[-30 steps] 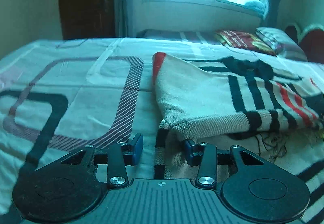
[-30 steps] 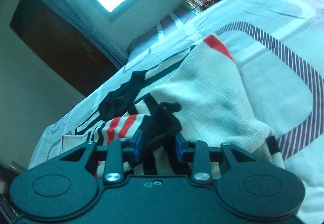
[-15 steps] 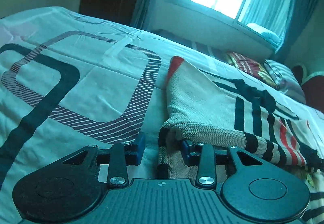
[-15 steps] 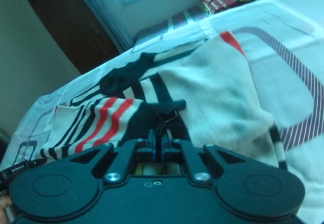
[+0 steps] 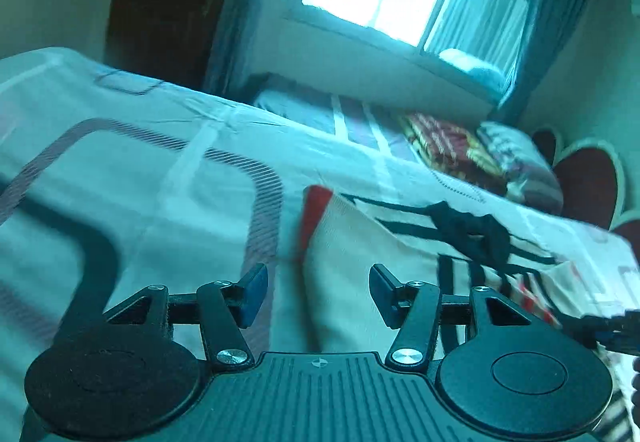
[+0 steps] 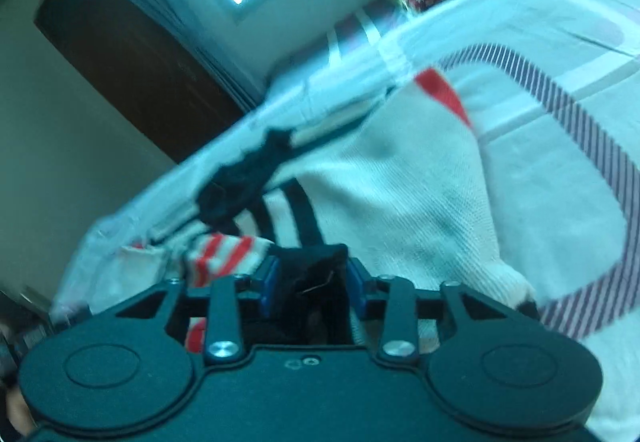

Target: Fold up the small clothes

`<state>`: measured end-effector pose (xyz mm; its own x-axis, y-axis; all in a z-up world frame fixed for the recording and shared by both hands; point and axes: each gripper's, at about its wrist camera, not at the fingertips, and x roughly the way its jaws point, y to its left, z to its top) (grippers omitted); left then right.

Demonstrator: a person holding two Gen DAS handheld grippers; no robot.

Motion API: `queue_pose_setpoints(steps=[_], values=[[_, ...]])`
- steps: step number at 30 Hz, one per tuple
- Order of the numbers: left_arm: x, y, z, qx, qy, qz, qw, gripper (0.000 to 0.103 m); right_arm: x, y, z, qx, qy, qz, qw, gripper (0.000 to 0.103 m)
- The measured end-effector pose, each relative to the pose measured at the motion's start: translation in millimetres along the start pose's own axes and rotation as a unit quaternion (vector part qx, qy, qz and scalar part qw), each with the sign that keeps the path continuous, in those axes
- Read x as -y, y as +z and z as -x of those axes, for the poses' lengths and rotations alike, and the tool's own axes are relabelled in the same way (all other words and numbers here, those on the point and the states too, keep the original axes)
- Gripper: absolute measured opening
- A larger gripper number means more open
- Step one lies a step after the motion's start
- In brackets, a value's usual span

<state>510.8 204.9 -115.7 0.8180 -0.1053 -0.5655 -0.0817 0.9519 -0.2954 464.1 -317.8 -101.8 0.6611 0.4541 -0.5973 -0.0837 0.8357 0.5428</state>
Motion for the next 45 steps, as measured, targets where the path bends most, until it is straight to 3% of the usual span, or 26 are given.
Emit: queue_pose_setpoints(steps=[1, 3, 8, 10, 14, 15, 17, 19, 21, 22, 24, 26, 27, 28, 29, 30, 32, 33, 34, 36, 40, 42, 45], values=[[2, 7, -13, -0.002, 0.003, -0.004, 1.0, 0.056, -2, 1, -3, 0.001, 0.001, 0.01, 1.0, 0.031], [3, 17, -36, -0.012, 0.002, 0.0, 0.9999, 0.056, -7, 2, -9, -0.003, 0.003, 0.033, 0.999, 0.017], [-1, 31, -82, -0.048, -0.003, -0.005, 0.9988, 0.054, -17, 2, -9, 0.006, 0.005, 0.093, 0.996, 0.011], [-5, 31, -93, -0.059, -0.011, 0.008, 0.9981, 0.019, -23, -1, -8, 0.014, -0.003, 0.116, 0.993, 0.01], [-12, 29, -87, -0.014, 0.036, 0.029, 0.9988, 0.01, -33, -5, 2, 0.053, -0.013, 0.156, 0.986, 0.009], [-15, 27, -89, -0.017, 0.059, 0.023, 0.9979, 0.01, -31, -7, 1, 0.056, -0.027, 0.156, 0.986, 0.008], [-19, 23, -94, -0.025, 0.06, 0.005, 0.9978, 0.008, -22, -11, -15, 0.028, -0.065, 0.152, 0.986, 0.008], [-17, 27, -89, -0.033, 0.061, -0.014, 0.9975, 0.008, -19, -11, -12, 0.033, -0.055, 0.139, 0.988, 0.008], [-3, 30, -72, -0.004, 0.069, -0.06, 0.9958, 0.014, -19, -6, 1, 0.056, -0.061, 0.124, 0.989, 0.025], [9, 30, -62, 0.008, 0.06, -0.089, 0.9942, 0.024, -23, -5, 9, 0.076, -0.064, 0.132, 0.986, 0.026], [41, 25, -53, 0.027, 0.045, -0.152, 0.9869, 0.091, -38, -2, 11, 0.082, -0.053, 0.157, 0.983, 0.024], [73, 17, -53, 0.042, 0.032, -0.209, 0.9765, 0.093, -68, -3, -5, 0.068, -0.051, 0.209, 0.974, 0.024], [85, 14, -57, 0.031, 0.015, -0.21, 0.9771, 0.09, -82, -4, -16, 0.058, -0.043, 0.226, 0.972, 0.022], [90, 15, -60, 0.023, 0.0, -0.204, 0.9788, 0.083, -95, -5, -27, 0.045, -0.025, 0.235, 0.971, 0.02], [96, 13, -66, 0.009, -0.009, -0.201, 0.9795, 0.066, -106, -7, -38, 0.034, -0.007, 0.244, 0.969, 0.016], [98, 12, -72, -0.006, -0.01, -0.2, 0.9798, 0.064, -117, -9, -49, 0.024, -0.001, 0.257, 0.966, 0.013], [95, 8, -84, -0.027, 0.005, -0.191, 0.9812, 0.064, -129, -14, -70, 0.006, -0.008, 0.275, 0.961, 0.01], [89, 2, -89, -0.044, 0.028, -0.19, 0.9805, 0.069, -128, -15, -81, -0.005, -0.028, 0.278, 0.96, 0.009], [81, 0, -90, -0.038, 0.027, -0.179, 0.9828, 0.073, -126, -17, -92, -0.018, -0.044, 0.277, 0.96, 0.007], [74, 0, -86, -0.038, 0.03, -0.175, 0.9833, 0.075, -113, -14, -86, -0.005, -0.031, 0.253, 0.967, 0.004], [83, -1, -75, -0.04, 0.046, -0.194, 0.9791, 0.076, -105, -9, -72, -0.006, -0.043, 0.243, 0.969, 0.001], [98, 2, -50, -0.006, 0.03, -0.2, 0.9793, 0.076, -110, -12, -54, 0.014, -0.045, 0.259, 0.965, 0.022], [133, -10, -27, 0.01, -0.01, -0.206, 0.9785, 0.076, -118, -20, -43, 0.016, -0.007, 0.264, 0.964, 0.019]])
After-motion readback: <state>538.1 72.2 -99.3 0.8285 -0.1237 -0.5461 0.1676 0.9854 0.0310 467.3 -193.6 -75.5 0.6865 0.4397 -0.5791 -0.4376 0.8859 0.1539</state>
